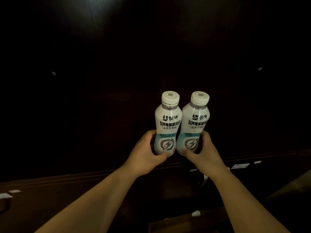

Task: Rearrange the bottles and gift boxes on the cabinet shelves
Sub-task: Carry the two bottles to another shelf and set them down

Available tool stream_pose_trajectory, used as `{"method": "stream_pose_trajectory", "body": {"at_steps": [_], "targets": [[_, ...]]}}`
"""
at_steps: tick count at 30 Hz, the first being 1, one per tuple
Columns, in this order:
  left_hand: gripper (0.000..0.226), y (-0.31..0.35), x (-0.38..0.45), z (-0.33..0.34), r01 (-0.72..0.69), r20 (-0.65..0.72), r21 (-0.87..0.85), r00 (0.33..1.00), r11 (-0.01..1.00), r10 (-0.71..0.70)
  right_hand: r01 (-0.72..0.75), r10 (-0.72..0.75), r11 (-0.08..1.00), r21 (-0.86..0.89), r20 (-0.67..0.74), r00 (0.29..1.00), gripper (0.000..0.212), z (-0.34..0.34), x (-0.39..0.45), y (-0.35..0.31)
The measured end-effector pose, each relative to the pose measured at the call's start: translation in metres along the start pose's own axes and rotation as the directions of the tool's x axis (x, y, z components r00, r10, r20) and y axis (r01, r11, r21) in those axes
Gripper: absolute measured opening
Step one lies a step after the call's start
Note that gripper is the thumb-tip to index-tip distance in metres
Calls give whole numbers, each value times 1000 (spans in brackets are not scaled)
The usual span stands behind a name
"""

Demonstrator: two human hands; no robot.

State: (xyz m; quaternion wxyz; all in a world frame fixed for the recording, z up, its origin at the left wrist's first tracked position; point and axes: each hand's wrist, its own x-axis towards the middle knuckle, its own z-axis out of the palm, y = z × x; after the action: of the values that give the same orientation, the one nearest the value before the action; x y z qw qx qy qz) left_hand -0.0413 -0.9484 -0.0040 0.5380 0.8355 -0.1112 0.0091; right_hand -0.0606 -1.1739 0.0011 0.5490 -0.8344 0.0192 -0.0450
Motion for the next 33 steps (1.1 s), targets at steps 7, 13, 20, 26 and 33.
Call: {"method": "stream_pose_trajectory", "body": {"at_steps": [7,13,20,26,33], "targets": [[80,0,1,-1,-7,22,1,1000,1000,7,7,-7,1000,3,7,1000,67,-1,1,3],[80,0,1,-2,-13,36,-3,999,1000,13,3,-3,1000,-7,9,1000,69,-2,2,6],[76,0,3,-2,-11,46,4,999,1000,11,-16,16,1000,-6,4,1000,69,-2,1,3],[81,0,3,-2,16,46,18,999,1000,-16,-17,17,999,51,-1,1000,80,-1,3,7],[83,0,3,-2,18,32,20,999,1000,-19,-12,12,998,59,-8,1000,78,-2,3,10]]}}
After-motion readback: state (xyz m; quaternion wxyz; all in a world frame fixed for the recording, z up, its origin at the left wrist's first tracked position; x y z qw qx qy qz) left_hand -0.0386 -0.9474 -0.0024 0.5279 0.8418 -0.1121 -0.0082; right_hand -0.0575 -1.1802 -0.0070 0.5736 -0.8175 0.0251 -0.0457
